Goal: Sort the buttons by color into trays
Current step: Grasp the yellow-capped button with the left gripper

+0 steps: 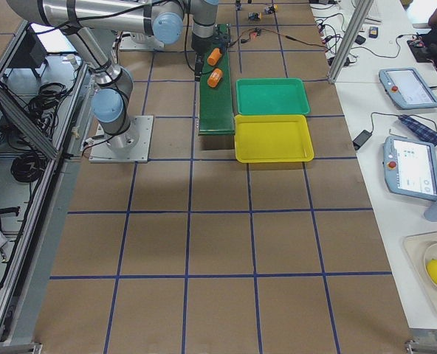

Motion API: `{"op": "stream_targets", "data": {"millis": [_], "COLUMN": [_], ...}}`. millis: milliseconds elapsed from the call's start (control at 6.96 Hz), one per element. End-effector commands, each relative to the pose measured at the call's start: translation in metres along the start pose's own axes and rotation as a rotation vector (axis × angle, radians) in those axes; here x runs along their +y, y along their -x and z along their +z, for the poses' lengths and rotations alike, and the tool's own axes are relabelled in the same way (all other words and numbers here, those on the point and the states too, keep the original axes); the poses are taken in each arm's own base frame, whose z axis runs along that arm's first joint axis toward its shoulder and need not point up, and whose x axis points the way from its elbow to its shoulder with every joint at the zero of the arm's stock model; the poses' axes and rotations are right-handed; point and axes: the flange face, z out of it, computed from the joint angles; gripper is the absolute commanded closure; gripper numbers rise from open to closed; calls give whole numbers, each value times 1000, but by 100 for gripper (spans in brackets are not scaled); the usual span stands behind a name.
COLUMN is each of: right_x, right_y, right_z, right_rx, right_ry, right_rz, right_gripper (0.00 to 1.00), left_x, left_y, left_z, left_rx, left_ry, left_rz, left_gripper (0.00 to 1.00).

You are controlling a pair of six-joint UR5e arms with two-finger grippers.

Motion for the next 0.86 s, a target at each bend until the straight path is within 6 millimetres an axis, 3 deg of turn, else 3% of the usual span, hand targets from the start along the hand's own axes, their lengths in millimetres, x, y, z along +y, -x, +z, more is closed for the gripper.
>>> {"op": "stream_targets", "data": {"millis": [0,144,287,431,719], "right_x": [1,1,1,1,1], "right_y": [0,1,0,1,1], "right_z": [0,0,-1,-1,-1], "right_rx": [-2,-7,-4,-7,-9], "right_ry": [0,0,0,-2,-2], "right_rz": [2,2,2,2,4], "right_gripper": [0,0,0,0,0], "left_x": [-8,-10,-13,-13,-6], "left_y": [-1,-3,-9,-14,-23], "left_z": [47,57,61,44,35], "left_rx": [20,26,19,5,8], "left_ry": [15,25,37,22,32], "left_rz": [7,-8,4,7,-49], "left_gripper": [0,5,86,100,100]}}
